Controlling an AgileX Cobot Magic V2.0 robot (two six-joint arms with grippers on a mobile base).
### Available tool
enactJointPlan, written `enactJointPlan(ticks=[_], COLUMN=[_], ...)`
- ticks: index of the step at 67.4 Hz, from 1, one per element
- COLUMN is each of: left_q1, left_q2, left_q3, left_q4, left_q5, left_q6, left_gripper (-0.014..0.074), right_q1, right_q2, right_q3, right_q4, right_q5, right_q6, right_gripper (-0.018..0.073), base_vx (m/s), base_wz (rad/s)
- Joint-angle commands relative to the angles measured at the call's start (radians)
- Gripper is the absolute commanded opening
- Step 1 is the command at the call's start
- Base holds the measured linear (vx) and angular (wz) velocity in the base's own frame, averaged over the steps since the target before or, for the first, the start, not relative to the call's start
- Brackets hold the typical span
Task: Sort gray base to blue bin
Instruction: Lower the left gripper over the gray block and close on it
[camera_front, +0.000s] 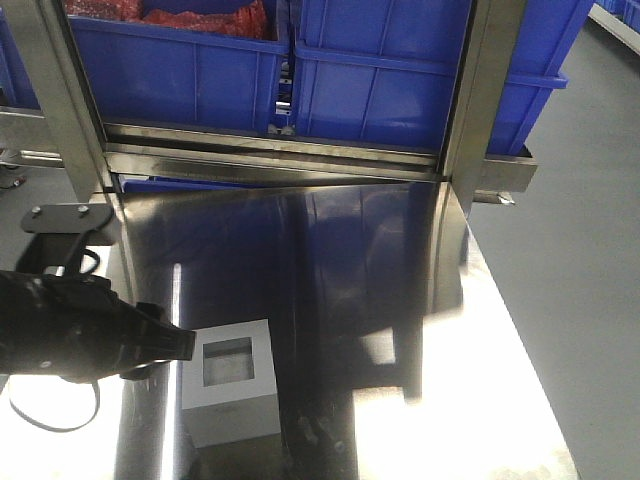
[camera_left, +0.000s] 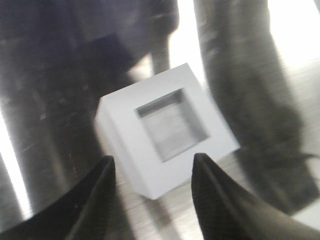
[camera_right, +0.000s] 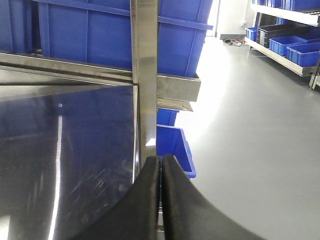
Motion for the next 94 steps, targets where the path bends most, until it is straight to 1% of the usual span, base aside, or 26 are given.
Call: enactJointPlan(ticks=[1, 4, 11, 17, 27, 42, 55, 60, 73, 80, 88, 94], left_q1=[-0.061, -0.083, -0.109, -0.108, -0.108, -0.108, -0.108, -0.108, -0.108, -0.108, -0.108, -0.108], left_q2=[0.026, 0.051, 0.094, 0.122, 0.161, 0.199, 0.250, 0.266, 0.312, 0.329, 0.341, 0.340], left_q3=[-0.054, -0.069, -0.098, -0.119, -0.132, -0.132, -0.132, -0.132, -0.132, -0.132, -0.130, -0.130], left_q4=[0.137, 0.174, 0.189, 0.186, 0.186, 0.180, 0.225, 0.232, 0.232, 0.232, 0.231, 0.232], left_q5=[0.002, 0.016, 0.025, 0.027, 0.038, 0.005, -0.010, -0.010, -0.015, -0.012, -0.002, 0.004], left_q6=[-0.155, -0.185, -0.226, -0.250, -0.251, -0.253, -0.336, -0.350, -0.353, -0.353, -0.353, -0.352], left_gripper=[0.0348, 0.0348, 0.0348, 0.0353, 0.0388, 0.0457, 0.0447, 0.0442, 0.0407, 0.0370, 0.0289, 0.0192], right_q1=[-0.007, -0.007, -0.007, -0.007, -0.007, -0.007, -0.007, -0.007, -0.007, -0.007, -0.007, -0.007], right_q2=[-0.007, -0.007, -0.007, -0.007, -0.007, -0.007, -0.007, -0.007, -0.007, -0.007, -0.007, -0.007], right_q3=[0.004, 0.004, 0.004, 0.004, 0.004, 0.004, 0.004, 0.004, 0.004, 0.004, 0.004, 0.004], right_q4=[-0.009, -0.009, -0.009, -0.009, -0.009, -0.009, -0.009, -0.009, -0.009, -0.009, -0.009, -0.009], right_q5=[-0.079, -0.079, -0.080, -0.080, -0.080, -0.081, -0.080, -0.080, -0.080, -0.080, -0.080, -0.080], right_q6=[-0.007, -0.007, -0.007, -0.007, -0.007, -0.007, -0.007, -0.007, -0.007, -0.007, -0.007, -0.007], right_gripper=[-0.0005, -0.0005, -0.0005, -0.0005, -0.0005, -0.0005, -0.0005, -0.0005, -0.0005, -0.0005, -0.0005, -0.0005], base_vx=[0.00, 0.00, 0.00, 0.00, 0.00, 0.00, 0.00, 0.00, 0.00, 0.00, 0.00, 0.00], base_wz=[0.00, 0.00, 0.00, 0.00, 0.00, 0.00, 0.00, 0.00, 0.00, 0.00, 0.00, 0.00])
